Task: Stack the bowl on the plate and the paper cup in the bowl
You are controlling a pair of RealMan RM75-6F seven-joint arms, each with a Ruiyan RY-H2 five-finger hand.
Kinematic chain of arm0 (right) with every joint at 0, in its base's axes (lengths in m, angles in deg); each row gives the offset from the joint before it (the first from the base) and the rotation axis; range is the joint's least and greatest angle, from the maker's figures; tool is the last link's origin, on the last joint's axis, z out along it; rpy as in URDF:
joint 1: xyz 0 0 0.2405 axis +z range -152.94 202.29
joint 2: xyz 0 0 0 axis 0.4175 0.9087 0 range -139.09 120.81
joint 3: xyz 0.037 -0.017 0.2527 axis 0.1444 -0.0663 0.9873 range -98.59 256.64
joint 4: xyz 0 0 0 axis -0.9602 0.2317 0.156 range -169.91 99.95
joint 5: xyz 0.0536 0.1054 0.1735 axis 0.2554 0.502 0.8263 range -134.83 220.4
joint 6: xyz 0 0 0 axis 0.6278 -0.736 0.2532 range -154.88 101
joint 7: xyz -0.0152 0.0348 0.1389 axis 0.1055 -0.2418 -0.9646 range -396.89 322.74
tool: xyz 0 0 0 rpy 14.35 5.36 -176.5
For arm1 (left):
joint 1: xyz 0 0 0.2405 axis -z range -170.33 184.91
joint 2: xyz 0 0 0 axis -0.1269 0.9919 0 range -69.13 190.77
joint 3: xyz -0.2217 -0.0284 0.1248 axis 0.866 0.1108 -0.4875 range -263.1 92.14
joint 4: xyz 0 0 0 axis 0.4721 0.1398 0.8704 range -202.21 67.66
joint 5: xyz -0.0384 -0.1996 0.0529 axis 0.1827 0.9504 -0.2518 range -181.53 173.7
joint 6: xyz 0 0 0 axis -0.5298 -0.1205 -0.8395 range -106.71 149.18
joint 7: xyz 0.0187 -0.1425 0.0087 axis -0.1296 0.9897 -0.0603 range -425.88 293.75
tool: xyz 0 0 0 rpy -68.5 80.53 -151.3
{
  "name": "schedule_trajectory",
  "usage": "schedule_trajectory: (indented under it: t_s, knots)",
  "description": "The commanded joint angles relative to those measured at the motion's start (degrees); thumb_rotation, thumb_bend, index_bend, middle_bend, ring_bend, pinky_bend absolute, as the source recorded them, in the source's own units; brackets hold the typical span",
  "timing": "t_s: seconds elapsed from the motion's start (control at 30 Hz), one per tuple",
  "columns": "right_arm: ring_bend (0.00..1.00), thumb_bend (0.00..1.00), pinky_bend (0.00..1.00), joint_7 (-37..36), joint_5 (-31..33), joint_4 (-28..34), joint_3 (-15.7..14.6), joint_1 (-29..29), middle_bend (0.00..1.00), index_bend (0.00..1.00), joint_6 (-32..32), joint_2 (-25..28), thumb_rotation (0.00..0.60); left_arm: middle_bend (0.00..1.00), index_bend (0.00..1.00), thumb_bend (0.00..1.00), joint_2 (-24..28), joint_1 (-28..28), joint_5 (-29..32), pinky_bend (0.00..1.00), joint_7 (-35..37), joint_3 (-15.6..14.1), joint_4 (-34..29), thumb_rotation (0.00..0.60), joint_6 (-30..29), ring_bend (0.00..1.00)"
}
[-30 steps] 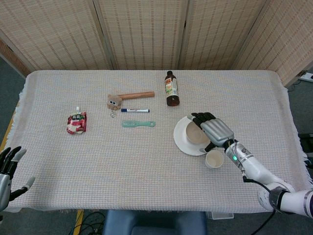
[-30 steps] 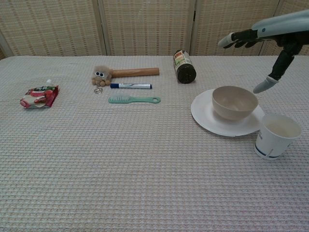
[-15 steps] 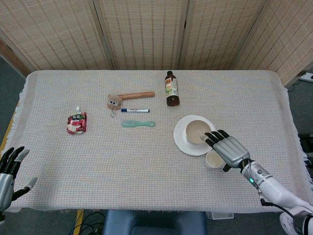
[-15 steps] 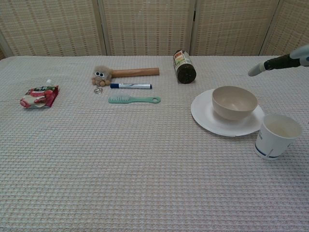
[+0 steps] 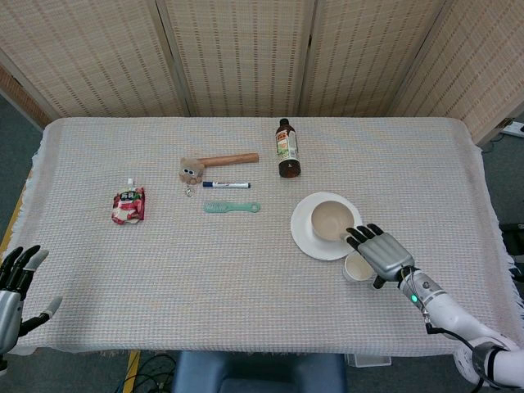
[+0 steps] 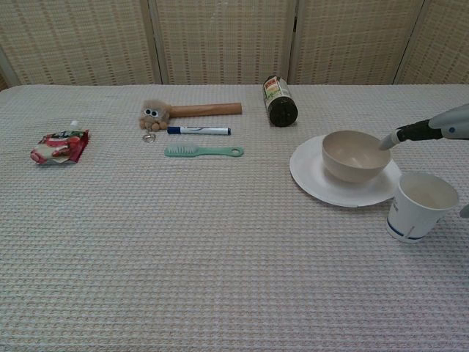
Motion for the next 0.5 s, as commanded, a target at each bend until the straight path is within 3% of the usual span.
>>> schedule_trajectory:
  t_s: [0.03, 0.5]
  knots:
    - [0.0, 0.07, 0.0, -0.2, -0.1, -0.6, -0.2, 0.1, 0.0, 0.11, -0.2, -0.6, 0.6, 0.16, 0.15, 0.26, 0.0, 0.0, 0.1, 0.45, 0.1, 0.0, 0.0, 0.6, 0.0, 0.11]
    - [0.0, 0.11, 0.0, 0.7, 0.2, -3.3, -1.0, 0.2, 0.0, 0.3, 0.6, -3.5, 0.6, 0.16, 0.15, 0.26, 0.1, -0.2, 0.2, 0.45, 0.2, 0.1, -0.1, 0.6, -0.4, 0.11]
